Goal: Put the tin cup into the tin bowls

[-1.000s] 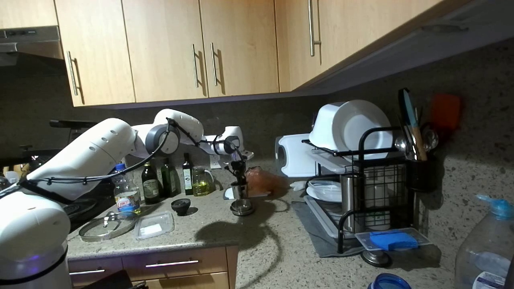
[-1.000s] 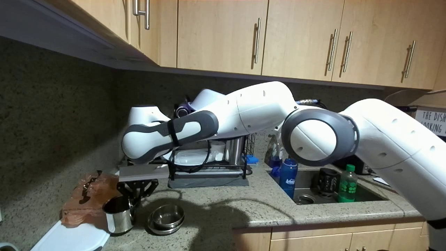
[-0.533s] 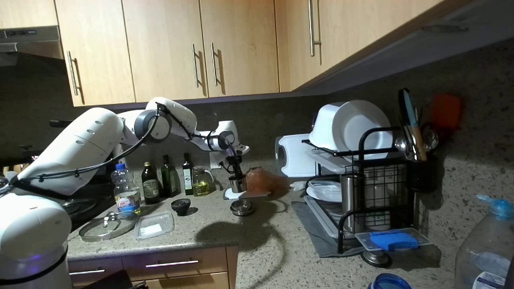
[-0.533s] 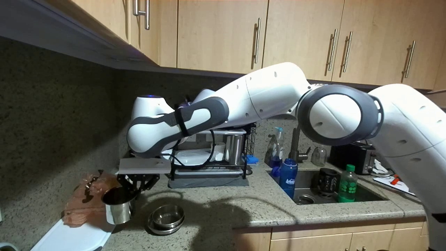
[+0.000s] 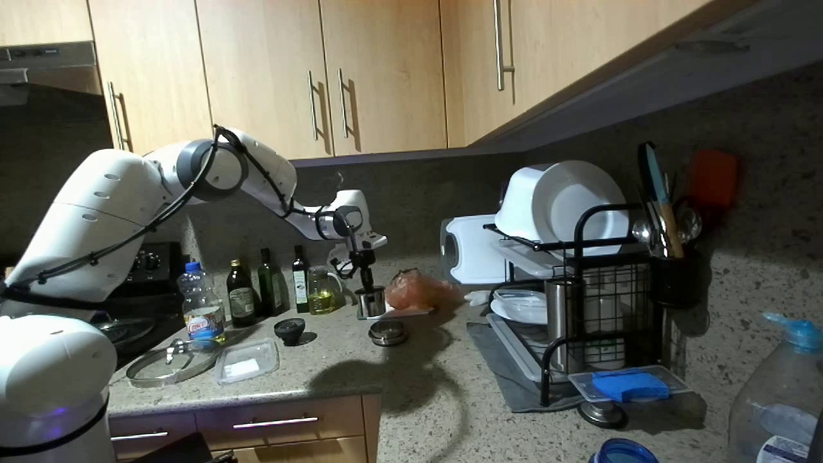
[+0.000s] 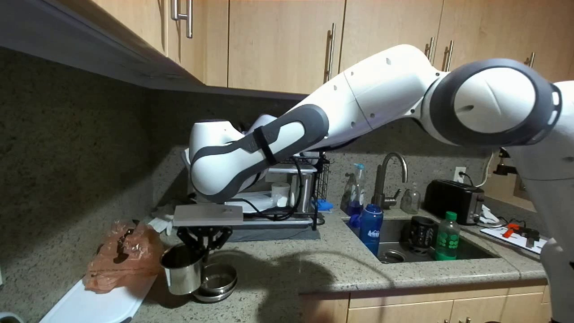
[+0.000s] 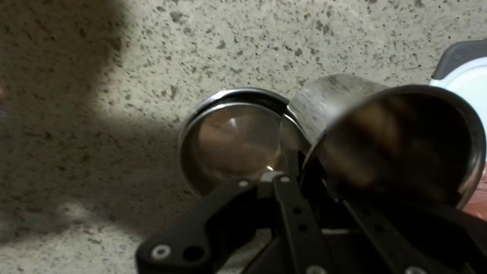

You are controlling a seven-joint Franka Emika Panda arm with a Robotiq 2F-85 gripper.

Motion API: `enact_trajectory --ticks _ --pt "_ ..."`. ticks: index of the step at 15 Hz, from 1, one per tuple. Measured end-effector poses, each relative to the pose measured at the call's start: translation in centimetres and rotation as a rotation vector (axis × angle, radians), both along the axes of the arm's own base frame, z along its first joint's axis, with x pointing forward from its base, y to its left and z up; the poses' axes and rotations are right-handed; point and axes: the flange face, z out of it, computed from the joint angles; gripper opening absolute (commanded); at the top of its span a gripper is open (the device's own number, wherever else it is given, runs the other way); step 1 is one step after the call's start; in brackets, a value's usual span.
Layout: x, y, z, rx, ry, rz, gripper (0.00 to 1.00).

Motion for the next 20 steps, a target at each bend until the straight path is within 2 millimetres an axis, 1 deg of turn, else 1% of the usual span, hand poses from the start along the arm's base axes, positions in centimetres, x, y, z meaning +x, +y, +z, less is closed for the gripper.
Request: enact_trajectory --ticks 6,8,10,12,15,17,20 --pt "-6.3 -2.9 -0.1 0.008 0.031 -0.155 0.03" --pt "-7.8 -4.2 0.1 0.024 0.015 -0.212 0.03" --pt "-8.8 -5.8 0.4 0.049 -0.013 -0.272 0.03" --pt "-9.4 -7.5 0.7 0.069 -0.035 -0.321 0.03" --pt "-9.2 -9.4 0.9 0.094 -0.051 -0.369 0.03" --pt "-8.9 -10.1 1.0 0.109 -0.057 -0.386 0.03" --pt "-8.3 -10.1 1.3 0.114 -0.068 -0.389 0.03"
